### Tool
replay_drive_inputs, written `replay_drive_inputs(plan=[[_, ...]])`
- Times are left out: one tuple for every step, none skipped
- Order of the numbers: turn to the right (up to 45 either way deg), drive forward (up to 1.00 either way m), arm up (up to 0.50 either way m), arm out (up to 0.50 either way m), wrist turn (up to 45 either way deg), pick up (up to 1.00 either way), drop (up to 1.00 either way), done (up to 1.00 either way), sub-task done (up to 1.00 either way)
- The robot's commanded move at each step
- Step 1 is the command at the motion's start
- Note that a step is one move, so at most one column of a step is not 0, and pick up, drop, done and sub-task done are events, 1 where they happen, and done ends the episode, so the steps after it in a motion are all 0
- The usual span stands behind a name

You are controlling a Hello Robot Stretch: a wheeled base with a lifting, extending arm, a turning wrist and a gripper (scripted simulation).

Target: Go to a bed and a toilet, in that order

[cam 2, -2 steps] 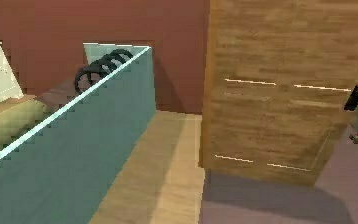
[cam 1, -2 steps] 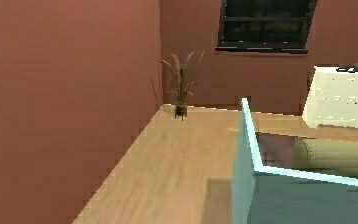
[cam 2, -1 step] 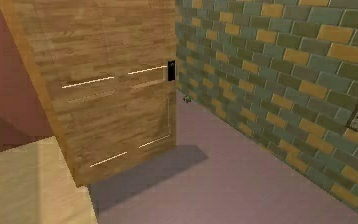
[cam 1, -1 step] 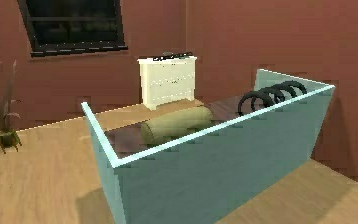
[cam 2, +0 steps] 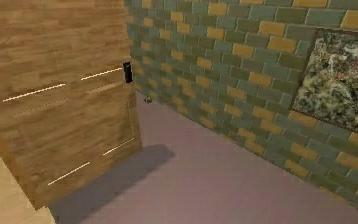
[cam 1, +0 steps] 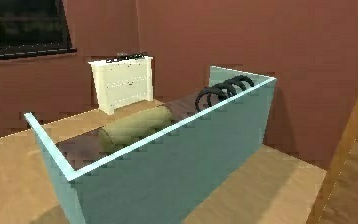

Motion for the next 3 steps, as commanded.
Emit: replay_drive_inputs(plan=[[0.0,0.0,0.0,0.0,0.0,0.0,0.0,0.0,1.0],[45.0,0.0,0.0,0.0,0.0,0.0,0.0,0.0,0.0],[45.0,0.0,0.0,0.0,0.0,0.0,0.0,0.0,0.0]])
